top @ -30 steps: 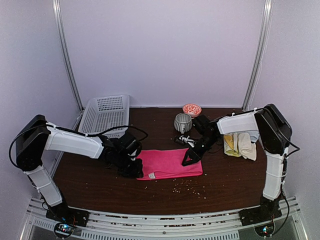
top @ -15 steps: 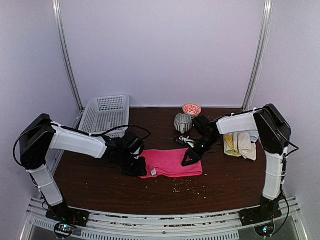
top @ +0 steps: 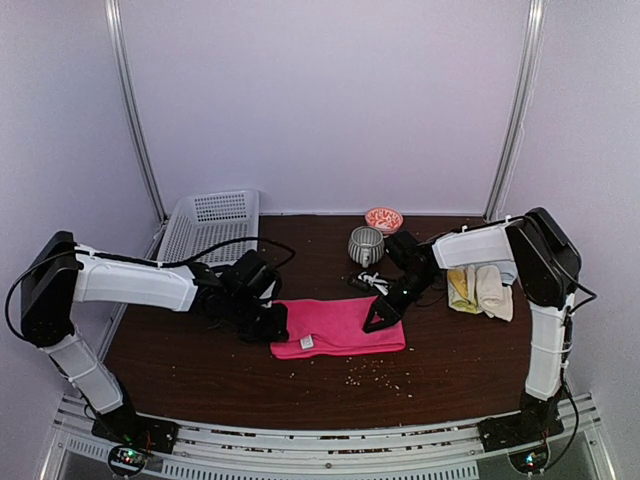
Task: Roll the towels
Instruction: Smooth out the towel at the center of the board.
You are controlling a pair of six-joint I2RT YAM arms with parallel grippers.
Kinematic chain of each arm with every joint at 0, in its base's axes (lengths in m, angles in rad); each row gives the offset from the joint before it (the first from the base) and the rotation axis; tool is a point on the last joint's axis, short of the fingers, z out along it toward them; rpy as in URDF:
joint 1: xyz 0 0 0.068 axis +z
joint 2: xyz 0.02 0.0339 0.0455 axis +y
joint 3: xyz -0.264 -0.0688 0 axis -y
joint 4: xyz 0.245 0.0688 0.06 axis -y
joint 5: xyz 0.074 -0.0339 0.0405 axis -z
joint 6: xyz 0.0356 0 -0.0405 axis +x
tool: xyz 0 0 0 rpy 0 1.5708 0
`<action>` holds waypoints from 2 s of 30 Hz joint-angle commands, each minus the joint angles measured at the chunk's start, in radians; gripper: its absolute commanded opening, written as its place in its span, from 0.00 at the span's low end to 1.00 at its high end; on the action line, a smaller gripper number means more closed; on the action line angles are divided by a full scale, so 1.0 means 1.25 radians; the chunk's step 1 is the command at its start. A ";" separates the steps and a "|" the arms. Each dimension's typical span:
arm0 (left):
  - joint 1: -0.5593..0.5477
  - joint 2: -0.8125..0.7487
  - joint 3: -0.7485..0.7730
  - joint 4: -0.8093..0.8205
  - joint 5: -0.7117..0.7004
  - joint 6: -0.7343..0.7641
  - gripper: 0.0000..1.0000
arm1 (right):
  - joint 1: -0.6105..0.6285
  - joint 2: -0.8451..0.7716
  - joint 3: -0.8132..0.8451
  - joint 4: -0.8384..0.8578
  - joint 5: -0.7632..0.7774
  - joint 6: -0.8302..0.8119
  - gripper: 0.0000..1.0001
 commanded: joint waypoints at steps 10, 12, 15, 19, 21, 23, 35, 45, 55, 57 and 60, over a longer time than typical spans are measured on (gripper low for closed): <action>0.005 -0.077 -0.030 -0.083 -0.011 0.014 0.00 | -0.004 -0.064 0.024 -0.037 0.008 -0.012 0.26; 0.004 -0.087 -0.033 -0.101 -0.014 0.019 0.00 | -0.004 -0.086 0.019 -0.033 0.014 -0.012 0.27; 0.006 -0.083 -0.036 -0.121 -0.016 0.030 0.00 | -0.004 -0.086 0.014 -0.029 0.026 -0.013 0.28; 0.011 -0.042 -0.043 -0.121 0.012 0.050 0.00 | -0.004 -0.062 0.014 -0.032 0.035 -0.017 0.28; 0.011 -0.016 -0.040 -0.121 0.007 0.058 0.00 | -0.004 -0.052 0.013 -0.027 0.053 -0.013 0.28; 0.011 0.007 -0.035 -0.117 -0.001 0.065 0.00 | -0.004 -0.041 0.013 -0.019 0.088 -0.006 0.28; 0.011 0.000 0.048 -0.201 -0.061 0.109 0.12 | -0.004 -0.087 0.018 -0.035 0.123 -0.008 0.28; 0.012 -0.002 0.213 -0.318 -0.180 0.217 0.16 | -0.004 -0.269 0.101 -0.110 0.290 -0.076 0.27; 0.014 0.135 0.254 -0.148 -0.215 0.222 0.05 | -0.056 -0.241 0.089 -0.021 0.327 0.043 0.89; 0.016 0.158 0.262 -0.148 -0.219 0.222 0.04 | -0.056 -0.214 0.082 -0.035 0.313 0.013 0.77; 0.016 0.184 0.264 -0.147 -0.232 0.212 0.02 | -0.056 -0.181 0.062 -0.021 0.333 -0.013 0.64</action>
